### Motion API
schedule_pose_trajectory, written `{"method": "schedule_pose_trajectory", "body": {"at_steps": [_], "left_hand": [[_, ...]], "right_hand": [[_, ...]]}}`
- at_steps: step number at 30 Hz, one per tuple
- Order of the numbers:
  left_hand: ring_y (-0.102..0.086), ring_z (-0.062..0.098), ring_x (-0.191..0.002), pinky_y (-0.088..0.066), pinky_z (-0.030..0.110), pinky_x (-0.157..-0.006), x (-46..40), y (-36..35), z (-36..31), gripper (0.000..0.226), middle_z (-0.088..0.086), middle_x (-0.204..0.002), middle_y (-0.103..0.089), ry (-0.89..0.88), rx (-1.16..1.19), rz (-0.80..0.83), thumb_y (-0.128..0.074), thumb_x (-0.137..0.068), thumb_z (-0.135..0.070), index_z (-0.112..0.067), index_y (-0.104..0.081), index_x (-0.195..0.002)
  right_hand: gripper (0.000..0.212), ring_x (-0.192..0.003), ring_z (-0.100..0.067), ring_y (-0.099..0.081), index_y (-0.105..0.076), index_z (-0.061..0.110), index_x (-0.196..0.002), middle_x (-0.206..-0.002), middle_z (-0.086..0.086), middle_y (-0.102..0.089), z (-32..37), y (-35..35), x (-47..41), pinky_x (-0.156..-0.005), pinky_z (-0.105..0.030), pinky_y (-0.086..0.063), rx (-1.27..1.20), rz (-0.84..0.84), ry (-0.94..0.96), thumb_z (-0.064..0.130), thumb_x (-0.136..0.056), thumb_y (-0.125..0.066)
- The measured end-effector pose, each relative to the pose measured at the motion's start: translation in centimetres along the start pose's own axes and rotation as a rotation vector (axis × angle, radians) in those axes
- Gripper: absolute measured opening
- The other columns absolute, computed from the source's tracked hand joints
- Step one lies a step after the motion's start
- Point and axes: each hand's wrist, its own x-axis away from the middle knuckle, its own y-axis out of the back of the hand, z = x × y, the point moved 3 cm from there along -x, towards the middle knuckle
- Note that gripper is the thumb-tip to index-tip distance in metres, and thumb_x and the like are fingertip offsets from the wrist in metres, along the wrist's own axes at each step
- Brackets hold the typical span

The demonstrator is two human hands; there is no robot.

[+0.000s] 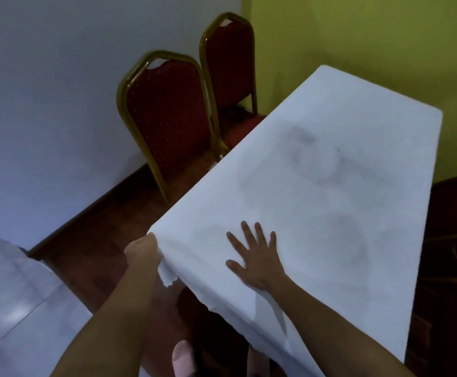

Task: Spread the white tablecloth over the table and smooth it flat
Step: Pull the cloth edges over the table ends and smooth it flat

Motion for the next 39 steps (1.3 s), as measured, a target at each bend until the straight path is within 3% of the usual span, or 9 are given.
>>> {"method": "schedule_pose_trajectory", "body": {"at_steps": [6, 11, 16, 20, 25, 30, 33, 37, 39], "left_hand": [[-0.053, 0.042, -0.123, -0.045, 0.048, -0.105, -2.9, 4.0, 0.4, 0.046, 0.026, -0.132, -0.056, -0.058, -0.172, -0.031, -0.057, -0.089, -0.019, 0.007, -0.053, -0.127], [-0.040, 0.046, -0.131, -0.034, 0.053, -0.107, 0.7, 0.2, -2.6, 0.049, 0.028, -0.141, -0.043, -0.405, -0.518, -0.142, -0.050, -0.095, -0.021, 0.003, -0.042, -0.138], [0.008, 0.031, -0.150, 0.003, 0.053, -0.119, 6.3, -12.2, -2.1, 0.065, 0.013, -0.162, 0.008, -0.849, -1.050, 0.192, -0.024, -0.100, -0.047, -0.016, -0.004, -0.154], [0.015, 0.028, -0.150, 0.007, 0.048, -0.120, 10.0, -19.7, 0.0, 0.071, 0.011, -0.161, 0.016, -1.140, -1.260, 0.366, -0.014, -0.100, -0.052, -0.012, 0.010, -0.153], [0.012, 0.028, -0.150, 0.006, 0.046, -0.120, 12.8, -25.6, -0.1, 0.093, 0.012, -0.162, 0.012, -1.312, -1.350, 0.487, 0.014, -0.075, -0.062, -0.012, 0.005, -0.153], [0.013, 0.028, -0.150, 0.008, 0.045, -0.120, 15.7, -31.9, -0.2, 0.075, 0.010, -0.162, 0.014, -1.411, -1.399, 0.576, -0.006, -0.096, -0.056, -0.009, 0.006, -0.153], [0.007, 0.028, -0.151, 0.008, 0.046, -0.120, 19.3, -35.0, 1.3, 0.080, 0.008, -0.163, 0.007, -1.582, -1.434, 0.798, -0.002, -0.089, -0.056, -0.010, 0.000, -0.154], [-0.041, 0.027, -0.139, -0.041, 0.053, -0.107, 22.3, -38.1, 3.6, 0.070, 0.008, -0.151, -0.041, -1.843, -1.510, 1.044, -0.024, -0.092, -0.053, -0.009, -0.044, -0.143], [-0.045, 0.022, -0.137, -0.040, 0.050, -0.109, 21.9, -39.3, 2.8, 0.068, 0.004, -0.150, -0.045, -1.908, -1.521, 1.066, -0.027, -0.092, -0.055, -0.013, -0.046, -0.142]], "right_hand": [[0.076, -0.148, -0.032, 0.015, 0.001, 0.047, -0.148, -0.161, 0.002, 0.015, 4.5, -0.4, 0.1, -0.112, -0.060, 0.013, -0.072, -0.033, 0.024, 0.077, -0.078, 0.005], [0.080, -0.151, -0.017, -0.003, -0.011, 0.036, -0.152, -0.163, 0.009, -0.005, 2.2, 0.5, -0.2, -0.120, -0.046, -0.002, -0.198, -0.121, -0.031, 0.070, -0.082, 0.008], [0.078, -0.150, -0.014, 0.006, -0.003, 0.033, -0.153, -0.163, 0.009, 0.004, -3.3, 1.1, 0.1, -0.119, -0.048, 0.005, -0.197, -0.138, -0.211, 0.067, -0.084, 0.008], [0.079, -0.151, -0.016, 0.000, -0.009, 0.036, -0.152, -0.163, 0.008, -0.002, -9.9, 1.3, 1.0, -0.119, -0.050, 0.000, -0.213, -0.183, -0.347, 0.064, -0.081, 0.012], [0.070, -0.150, -0.021, -0.013, -0.019, 0.032, -0.151, -0.162, 0.004, -0.014, -19.4, 1.6, 3.6, -0.117, -0.053, -0.010, -0.229, -0.257, -0.634, 0.060, -0.089, -0.004], [0.071, -0.150, -0.023, -0.013, -0.017, 0.030, -0.152, -0.162, 0.002, -0.014, -27.1, 1.2, 8.3, -0.116, -0.056, -0.013, -0.223, -0.292, -0.879, 0.057, -0.088, -0.002], [0.059, -0.150, -0.022, -0.010, -0.015, 0.031, -0.152, -0.163, 0.004, -0.011, -29.4, 0.3, 11.0, -0.115, -0.058, -0.013, -0.265, -0.297, -1.015, 0.053, -0.098, -0.018], [0.057, -0.150, -0.026, -0.006, -0.009, 0.026, -0.153, -0.163, 0.000, -0.007, -31.7, -0.2, 13.0, -0.115, -0.059, -0.013, -0.493, -0.350, -1.294, 0.045, -0.101, -0.023], [0.061, -0.150, -0.025, -0.005, -0.007, 0.018, -0.154, -0.163, -0.003, -0.008, -32.1, -0.1, 12.9, -0.116, -0.059, -0.012, -0.653, -0.379, -1.434, 0.045, -0.101, -0.022]]}}
